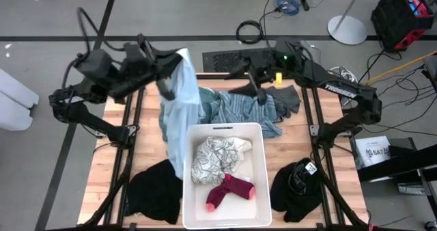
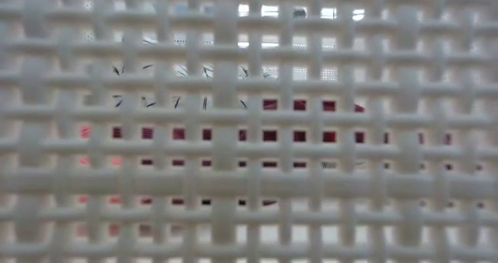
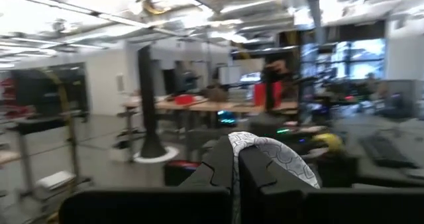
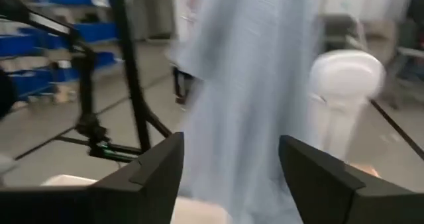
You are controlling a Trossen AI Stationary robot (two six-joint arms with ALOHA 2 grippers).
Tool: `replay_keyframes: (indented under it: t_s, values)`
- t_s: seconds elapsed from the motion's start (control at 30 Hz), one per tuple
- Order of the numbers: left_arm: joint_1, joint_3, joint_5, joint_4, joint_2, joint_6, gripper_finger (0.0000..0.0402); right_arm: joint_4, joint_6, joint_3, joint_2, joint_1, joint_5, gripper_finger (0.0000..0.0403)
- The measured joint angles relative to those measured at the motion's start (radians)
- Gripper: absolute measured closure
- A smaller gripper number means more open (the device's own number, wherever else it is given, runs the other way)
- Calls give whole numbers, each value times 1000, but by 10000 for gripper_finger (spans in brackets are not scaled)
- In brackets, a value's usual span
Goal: Sort clothes
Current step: Put the light blue polo shirt into the white laundry bin
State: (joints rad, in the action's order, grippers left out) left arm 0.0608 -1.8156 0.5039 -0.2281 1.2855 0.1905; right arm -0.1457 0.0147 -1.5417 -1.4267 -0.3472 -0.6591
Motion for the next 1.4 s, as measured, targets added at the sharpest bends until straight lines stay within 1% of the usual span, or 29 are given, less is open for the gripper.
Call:
replay_keyframes:
  t_s: [0.07,0.1,0.23,0.27,0.4,0.73,0.87,1.03,1.1,1.17,1.23,1.27,1.3,1.33,1.4]
  values:
    - [-21,0,6,-3,15,0,401,53,0,0,-5,29,14,158]
    - [-32,0,6,-3,23,-1,401,78,1,0,-8,42,41,155]
    - [-61,0,-15,-25,53,-2,401,181,31,0,-11,76,203,152]
    - [-64,0,-24,-33,60,-1,401,192,38,0,-11,77,217,152]
    - [-68,0,-37,-61,96,-2,401,203,77,0,-11,77,216,151]
    - [-72,0,-59,-69,152,8,401,193,79,1,-11,81,215,151]
    - [-85,0,-85,-71,165,6,401,195,79,2,-28,87,219,151]
    - [-91,0,-91,-73,182,0,401,203,66,2,-51,94,278,155]
    - [-93,0,-109,-80,183,0,401,203,55,2,-56,94,291,173]
    - [-93,0,-127,-93,183,3,401,189,52,2,-57,94,292,207]
    - [-93,0,-130,-113,183,19,395,164,39,2,-51,94,295,267]
    - [-93,0,-129,-130,182,25,388,145,19,2,-44,93,295,306]
    - [-92,0,-129,-147,180,29,379,134,-5,2,-37,90,295,348]
    - [-92,0,-131,-163,179,29,367,125,-33,2,-25,87,295,374]
    - [-92,0,-134,-212,173,30,340,103,-45,2,4,83,295,389]
